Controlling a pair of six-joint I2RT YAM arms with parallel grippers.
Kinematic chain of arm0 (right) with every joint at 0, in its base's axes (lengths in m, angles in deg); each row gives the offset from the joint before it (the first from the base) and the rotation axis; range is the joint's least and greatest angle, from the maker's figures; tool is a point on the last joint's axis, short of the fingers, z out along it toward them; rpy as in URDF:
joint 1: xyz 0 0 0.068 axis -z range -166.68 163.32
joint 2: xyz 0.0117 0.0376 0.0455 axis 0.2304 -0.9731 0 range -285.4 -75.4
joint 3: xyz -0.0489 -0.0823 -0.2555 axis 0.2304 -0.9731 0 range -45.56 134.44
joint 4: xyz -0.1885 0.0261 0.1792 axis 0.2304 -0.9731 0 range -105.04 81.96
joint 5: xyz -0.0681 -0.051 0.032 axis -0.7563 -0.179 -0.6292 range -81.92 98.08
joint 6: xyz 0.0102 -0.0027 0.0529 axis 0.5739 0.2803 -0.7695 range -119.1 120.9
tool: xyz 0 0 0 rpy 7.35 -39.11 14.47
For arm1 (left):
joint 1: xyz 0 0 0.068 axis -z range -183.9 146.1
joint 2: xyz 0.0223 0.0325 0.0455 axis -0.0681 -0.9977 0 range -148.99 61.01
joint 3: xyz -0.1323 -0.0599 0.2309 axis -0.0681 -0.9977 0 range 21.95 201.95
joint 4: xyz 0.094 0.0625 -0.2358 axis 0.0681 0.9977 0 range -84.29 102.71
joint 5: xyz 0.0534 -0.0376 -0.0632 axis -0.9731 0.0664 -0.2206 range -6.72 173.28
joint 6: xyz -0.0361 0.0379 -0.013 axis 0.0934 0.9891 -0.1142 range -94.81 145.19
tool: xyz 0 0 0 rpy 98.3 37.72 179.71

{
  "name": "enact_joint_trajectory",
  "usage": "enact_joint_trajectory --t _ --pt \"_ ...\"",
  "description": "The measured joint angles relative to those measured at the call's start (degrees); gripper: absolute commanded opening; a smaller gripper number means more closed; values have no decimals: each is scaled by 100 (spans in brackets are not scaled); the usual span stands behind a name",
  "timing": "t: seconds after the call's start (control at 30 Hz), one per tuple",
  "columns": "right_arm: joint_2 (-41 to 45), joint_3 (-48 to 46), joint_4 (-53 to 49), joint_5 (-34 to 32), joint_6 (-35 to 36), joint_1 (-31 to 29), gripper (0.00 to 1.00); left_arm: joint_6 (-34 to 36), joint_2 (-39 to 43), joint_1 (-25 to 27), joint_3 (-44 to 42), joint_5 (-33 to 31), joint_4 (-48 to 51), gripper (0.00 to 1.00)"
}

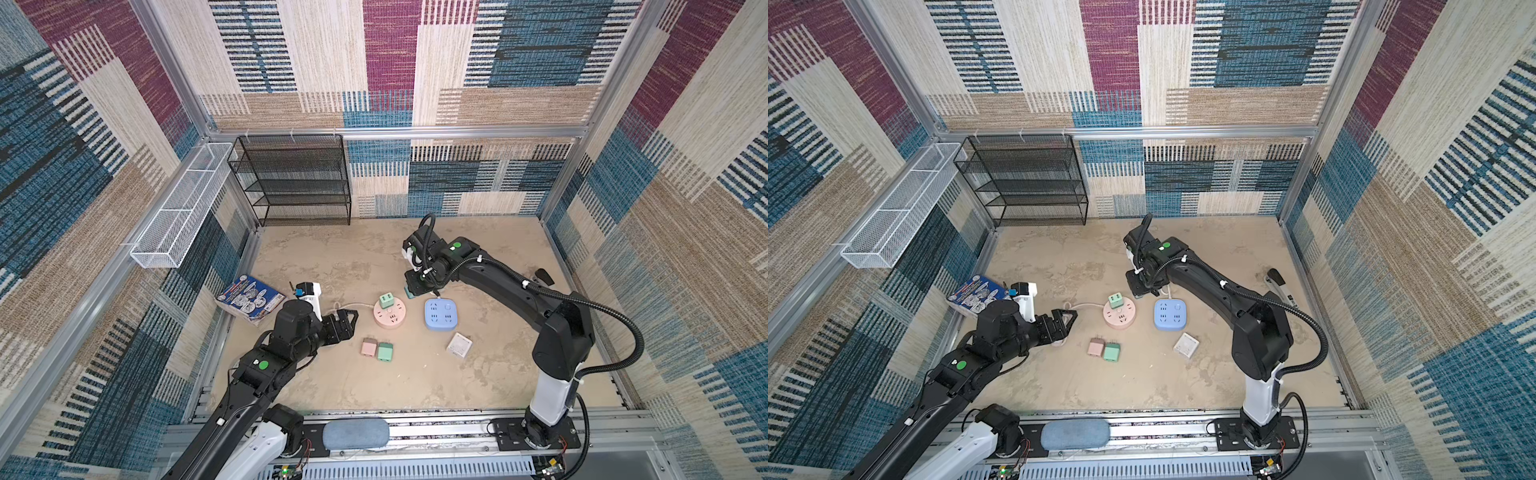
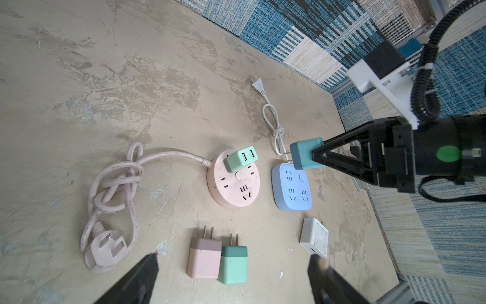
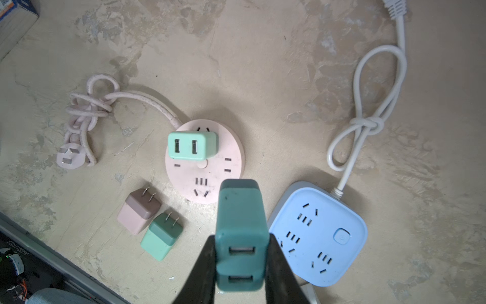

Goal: Insert the plug
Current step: 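Carry the teal adapter over the pink strip while the left gripper withdraws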

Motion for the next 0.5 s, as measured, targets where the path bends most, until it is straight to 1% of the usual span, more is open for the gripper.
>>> enact_joint_trajectory --t 0.5 --pt "-772 610 -153 2 0 -136 0 -2 48 0 -221 92 -55 94"
